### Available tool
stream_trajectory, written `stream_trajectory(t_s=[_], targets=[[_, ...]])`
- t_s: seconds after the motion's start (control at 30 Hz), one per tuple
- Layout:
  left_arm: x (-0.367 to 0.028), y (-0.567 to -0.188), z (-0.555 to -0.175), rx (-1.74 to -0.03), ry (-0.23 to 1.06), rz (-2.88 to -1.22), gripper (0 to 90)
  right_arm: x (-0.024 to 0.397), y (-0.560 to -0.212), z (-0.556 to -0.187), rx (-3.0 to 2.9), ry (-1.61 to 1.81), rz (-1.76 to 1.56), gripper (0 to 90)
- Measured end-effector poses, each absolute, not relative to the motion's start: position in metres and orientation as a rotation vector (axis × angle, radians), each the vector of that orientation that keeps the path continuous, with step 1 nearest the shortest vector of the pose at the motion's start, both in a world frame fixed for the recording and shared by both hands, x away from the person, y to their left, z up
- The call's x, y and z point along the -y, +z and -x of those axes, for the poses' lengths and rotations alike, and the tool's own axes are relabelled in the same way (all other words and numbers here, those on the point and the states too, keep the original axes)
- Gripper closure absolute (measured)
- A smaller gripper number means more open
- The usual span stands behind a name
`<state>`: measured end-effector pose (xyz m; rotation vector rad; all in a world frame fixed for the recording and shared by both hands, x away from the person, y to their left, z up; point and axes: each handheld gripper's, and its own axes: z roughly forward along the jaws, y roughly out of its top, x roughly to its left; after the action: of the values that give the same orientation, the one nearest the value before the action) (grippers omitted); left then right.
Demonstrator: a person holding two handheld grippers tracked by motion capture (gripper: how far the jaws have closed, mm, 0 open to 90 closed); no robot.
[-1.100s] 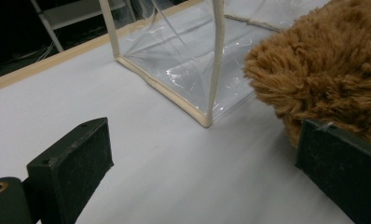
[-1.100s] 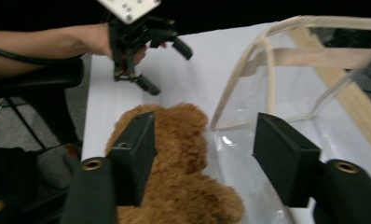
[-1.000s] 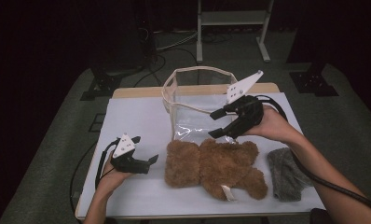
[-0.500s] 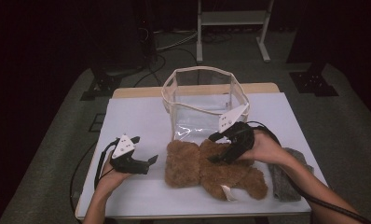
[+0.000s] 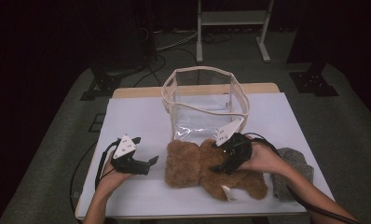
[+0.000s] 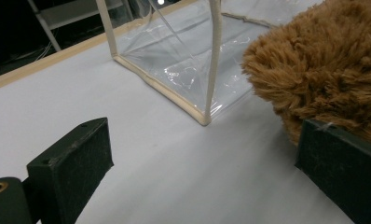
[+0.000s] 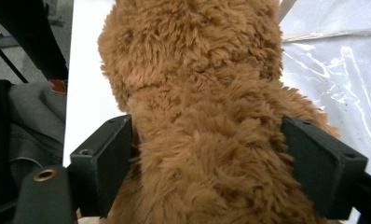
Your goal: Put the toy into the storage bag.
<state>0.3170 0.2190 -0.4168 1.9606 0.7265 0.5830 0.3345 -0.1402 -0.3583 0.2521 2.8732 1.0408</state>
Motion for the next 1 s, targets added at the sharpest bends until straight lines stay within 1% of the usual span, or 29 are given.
stream_trajectory(t_s=[0.17, 0.33, 0.73, 0.9, 1.0], targets=[[-0.219, -0.417, -0.317, -0.720, 0.583, -1.959, 3.1, 0.139, -0.363, -0.335, -2.872, 0.997, -0.257, 16.2], [-0.220, -0.418, -0.317, -0.726, 0.583, -1.969, 3.1, 0.138, -0.372, -0.338, -2.897, 0.995, -0.272, 12.9], [-0.220, -0.418, -0.317, -0.728, 0.586, -1.966, 3.1, 0.133, -0.379, -0.330, -2.887, 0.913, -0.201, 10.8], [-0.220, -0.418, -0.317, -0.726, 0.588, -1.973, 3.1, 0.132, -0.381, -0.331, -2.884, 0.899, -0.197, 12.9], [-0.220, -0.418, -0.317, -0.727, 0.588, -1.974, 3.1, 0.133, -0.383, -0.333, -2.881, 0.891, -0.188, 17.4]])
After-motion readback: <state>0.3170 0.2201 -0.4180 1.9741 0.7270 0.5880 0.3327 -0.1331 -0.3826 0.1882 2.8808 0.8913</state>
